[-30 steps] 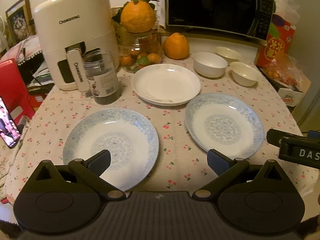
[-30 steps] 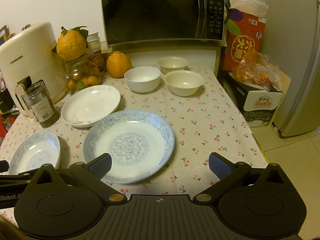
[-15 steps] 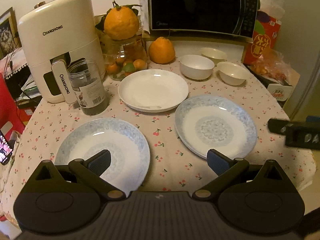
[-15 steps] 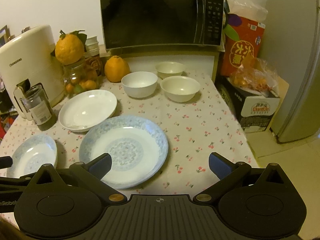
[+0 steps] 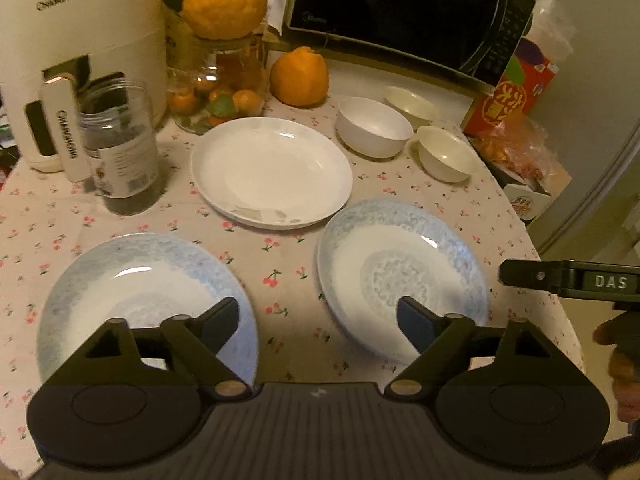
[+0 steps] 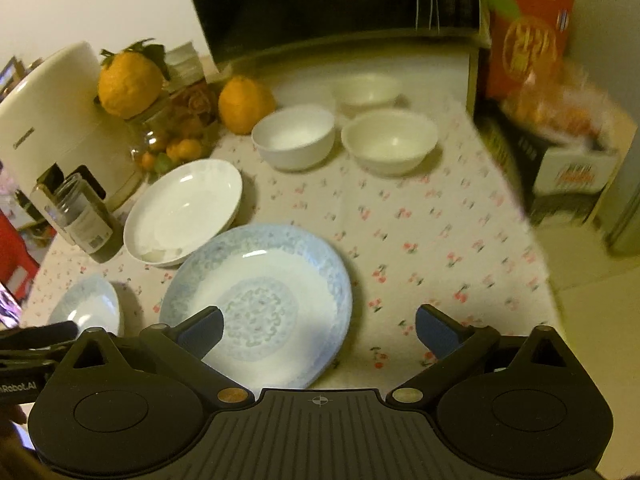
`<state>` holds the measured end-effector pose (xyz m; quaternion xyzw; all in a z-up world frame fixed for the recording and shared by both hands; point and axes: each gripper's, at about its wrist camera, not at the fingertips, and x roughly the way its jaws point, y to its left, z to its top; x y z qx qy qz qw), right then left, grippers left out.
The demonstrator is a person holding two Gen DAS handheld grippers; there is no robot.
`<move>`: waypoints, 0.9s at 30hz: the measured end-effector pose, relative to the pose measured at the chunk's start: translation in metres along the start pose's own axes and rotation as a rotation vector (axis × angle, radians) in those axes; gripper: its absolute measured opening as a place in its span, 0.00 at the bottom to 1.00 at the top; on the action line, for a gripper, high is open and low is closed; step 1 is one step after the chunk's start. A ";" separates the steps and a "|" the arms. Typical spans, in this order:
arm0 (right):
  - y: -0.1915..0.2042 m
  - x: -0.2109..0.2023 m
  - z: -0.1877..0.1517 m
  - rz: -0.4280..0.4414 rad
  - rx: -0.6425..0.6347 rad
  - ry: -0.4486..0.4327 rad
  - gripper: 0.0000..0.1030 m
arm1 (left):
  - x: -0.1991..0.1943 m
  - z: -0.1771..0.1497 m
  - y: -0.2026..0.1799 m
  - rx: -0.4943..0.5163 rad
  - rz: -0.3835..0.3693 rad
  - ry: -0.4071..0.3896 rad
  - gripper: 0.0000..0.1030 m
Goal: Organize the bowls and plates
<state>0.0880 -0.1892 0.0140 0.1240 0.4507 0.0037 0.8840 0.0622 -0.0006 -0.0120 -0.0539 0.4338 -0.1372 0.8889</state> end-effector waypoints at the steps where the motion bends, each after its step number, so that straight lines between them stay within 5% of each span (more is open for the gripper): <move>1: -0.005 0.007 0.001 0.006 0.021 0.015 0.94 | 0.004 0.001 0.000 0.000 -0.005 0.005 0.70; 3: -0.015 0.018 0.000 0.014 0.056 0.035 0.87 | 0.012 0.003 0.000 0.000 -0.022 0.019 0.62; 11: -0.031 0.048 -0.001 0.056 0.118 0.109 0.35 | 0.048 0.004 -0.002 0.015 -0.015 0.108 0.42; 16: -0.034 0.066 -0.002 0.091 0.139 0.158 0.13 | 0.065 0.009 0.004 -0.021 -0.019 0.168 0.24; 18: -0.031 0.066 -0.002 0.085 0.123 0.150 0.13 | 0.067 0.011 0.005 -0.038 -0.050 0.172 0.10; 27: -0.040 0.067 0.013 0.044 0.138 0.115 0.12 | 0.071 0.020 -0.013 0.014 -0.023 0.125 0.10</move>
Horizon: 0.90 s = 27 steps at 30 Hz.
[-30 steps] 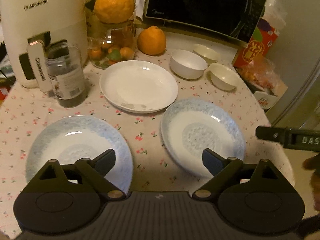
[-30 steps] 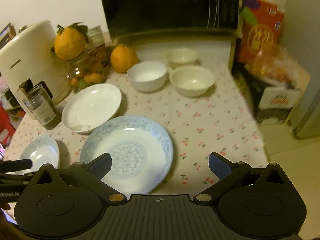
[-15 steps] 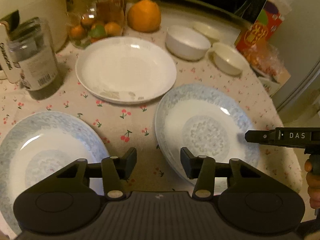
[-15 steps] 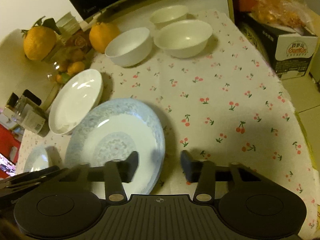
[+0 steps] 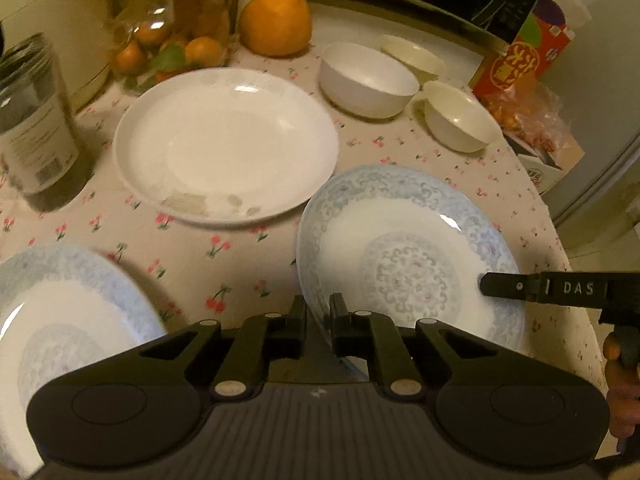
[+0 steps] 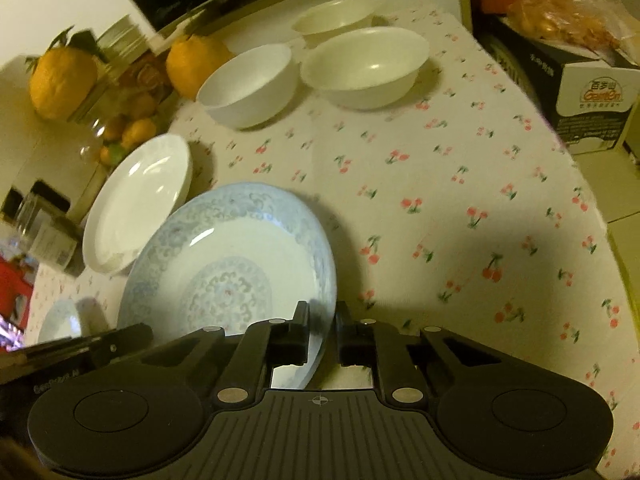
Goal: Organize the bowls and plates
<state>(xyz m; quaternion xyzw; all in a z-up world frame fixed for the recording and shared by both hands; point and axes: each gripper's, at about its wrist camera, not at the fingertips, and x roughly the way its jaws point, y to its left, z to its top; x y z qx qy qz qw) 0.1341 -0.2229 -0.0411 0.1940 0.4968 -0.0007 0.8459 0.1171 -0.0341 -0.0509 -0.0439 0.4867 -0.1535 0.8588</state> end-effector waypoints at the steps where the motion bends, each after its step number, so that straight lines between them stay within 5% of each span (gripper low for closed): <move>1: -0.002 0.000 0.002 0.000 0.010 -0.004 0.12 | 0.001 0.002 -0.002 0.004 0.001 -0.007 0.10; 27: -0.012 0.010 0.017 -0.036 0.061 -0.040 0.14 | 0.021 0.017 -0.019 0.073 0.024 -0.033 0.14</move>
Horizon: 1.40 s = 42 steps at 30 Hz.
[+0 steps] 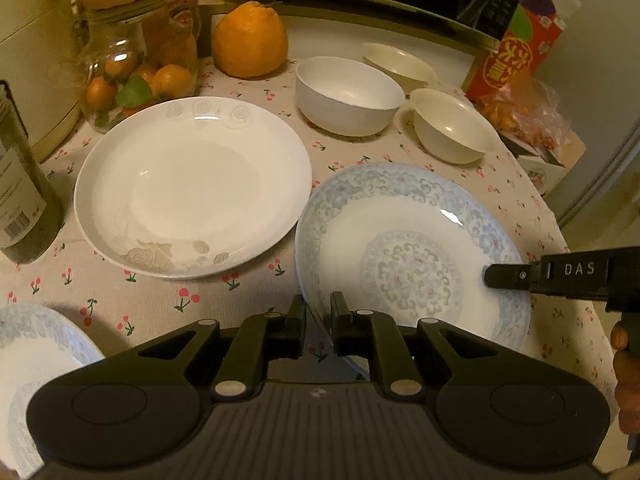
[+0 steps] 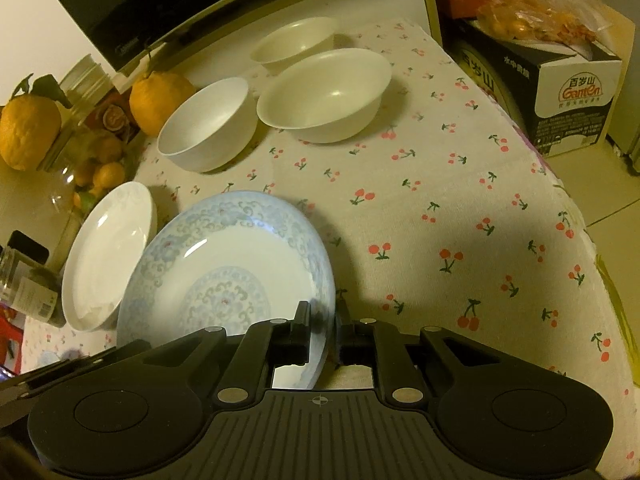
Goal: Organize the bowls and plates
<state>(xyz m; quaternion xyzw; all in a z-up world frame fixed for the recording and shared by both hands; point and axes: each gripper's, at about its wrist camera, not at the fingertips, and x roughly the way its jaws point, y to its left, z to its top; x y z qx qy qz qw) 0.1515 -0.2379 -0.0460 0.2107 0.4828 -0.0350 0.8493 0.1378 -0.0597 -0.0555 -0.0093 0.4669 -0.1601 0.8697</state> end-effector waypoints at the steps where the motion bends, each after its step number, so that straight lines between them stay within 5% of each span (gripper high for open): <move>1: 0.000 -0.001 0.000 -0.001 0.002 0.001 0.15 | 0.000 0.000 -0.001 0.010 0.005 0.005 0.21; 5: 0.003 -0.009 -0.001 0.011 -0.003 -0.010 0.34 | -0.005 -0.002 -0.004 0.042 -0.024 0.021 0.37; 6: 0.004 -0.013 -0.001 0.015 -0.005 -0.020 0.39 | -0.007 -0.002 -0.006 0.053 -0.030 0.020 0.47; 8: 0.006 -0.019 -0.002 0.020 -0.003 -0.042 0.63 | -0.013 -0.005 -0.009 0.077 -0.042 0.005 0.62; 13: 0.009 -0.034 -0.003 0.042 0.009 -0.077 0.84 | -0.028 -0.008 -0.014 0.125 -0.073 -0.023 0.96; 27: 0.051 -0.059 -0.026 0.110 -0.105 -0.092 0.89 | -0.065 -0.013 0.012 0.070 -0.022 -0.095 1.00; 42: 0.125 -0.044 -0.061 0.178 -0.299 -0.068 0.95 | -0.096 -0.028 0.082 0.068 0.055 -0.152 1.00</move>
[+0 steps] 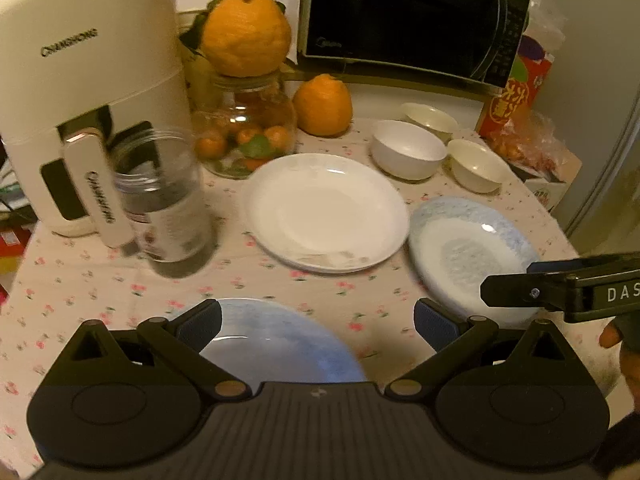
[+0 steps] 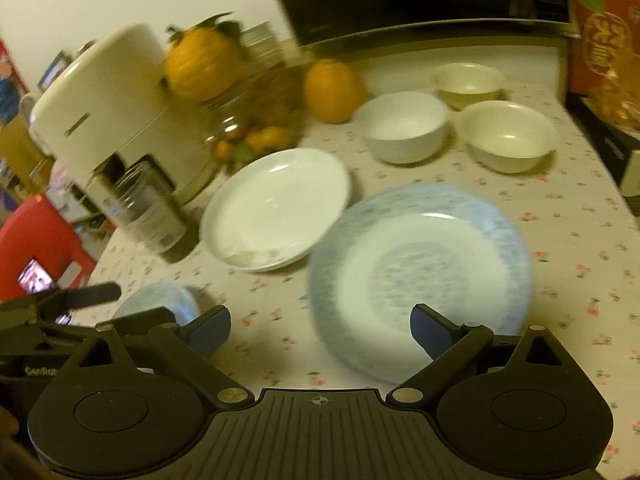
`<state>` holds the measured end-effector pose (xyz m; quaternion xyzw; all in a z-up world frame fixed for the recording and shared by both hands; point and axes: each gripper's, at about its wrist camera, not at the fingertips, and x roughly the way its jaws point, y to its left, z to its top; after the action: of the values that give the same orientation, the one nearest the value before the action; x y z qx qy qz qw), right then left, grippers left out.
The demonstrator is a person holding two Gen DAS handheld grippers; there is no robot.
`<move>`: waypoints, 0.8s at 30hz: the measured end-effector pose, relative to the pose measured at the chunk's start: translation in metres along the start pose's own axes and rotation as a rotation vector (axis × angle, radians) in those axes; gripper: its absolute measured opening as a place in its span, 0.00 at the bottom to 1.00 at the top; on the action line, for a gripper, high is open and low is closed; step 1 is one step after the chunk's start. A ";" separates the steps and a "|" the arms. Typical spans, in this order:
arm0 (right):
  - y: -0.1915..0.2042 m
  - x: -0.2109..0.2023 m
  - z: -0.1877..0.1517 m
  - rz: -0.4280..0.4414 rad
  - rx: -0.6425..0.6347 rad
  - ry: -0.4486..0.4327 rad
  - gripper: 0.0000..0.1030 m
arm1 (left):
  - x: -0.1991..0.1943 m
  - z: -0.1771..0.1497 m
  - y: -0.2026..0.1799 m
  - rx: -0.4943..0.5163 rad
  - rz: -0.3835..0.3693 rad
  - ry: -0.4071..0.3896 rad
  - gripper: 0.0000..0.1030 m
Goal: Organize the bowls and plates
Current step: 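Grasp the rim of a blue-patterned plate with the left tool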
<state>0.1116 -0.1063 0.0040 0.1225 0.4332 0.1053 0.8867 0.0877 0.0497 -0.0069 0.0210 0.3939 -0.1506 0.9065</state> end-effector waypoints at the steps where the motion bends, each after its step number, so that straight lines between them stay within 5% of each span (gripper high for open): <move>1: 0.005 0.002 -0.002 0.009 -0.013 0.002 0.95 | -0.001 -0.002 0.005 0.012 0.004 -0.004 1.00; 11: 0.053 0.038 -0.038 0.089 -0.149 0.063 0.95 | -0.009 -0.028 0.062 0.012 0.012 -0.026 0.99; 24: 0.080 0.053 -0.062 0.135 -0.257 0.037 0.95 | -0.012 -0.058 0.091 0.017 -0.097 0.019 0.90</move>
<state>0.0878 -0.0075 -0.0476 0.0347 0.4231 0.2218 0.8778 0.0648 0.1491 -0.0454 0.0109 0.4019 -0.1974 0.8941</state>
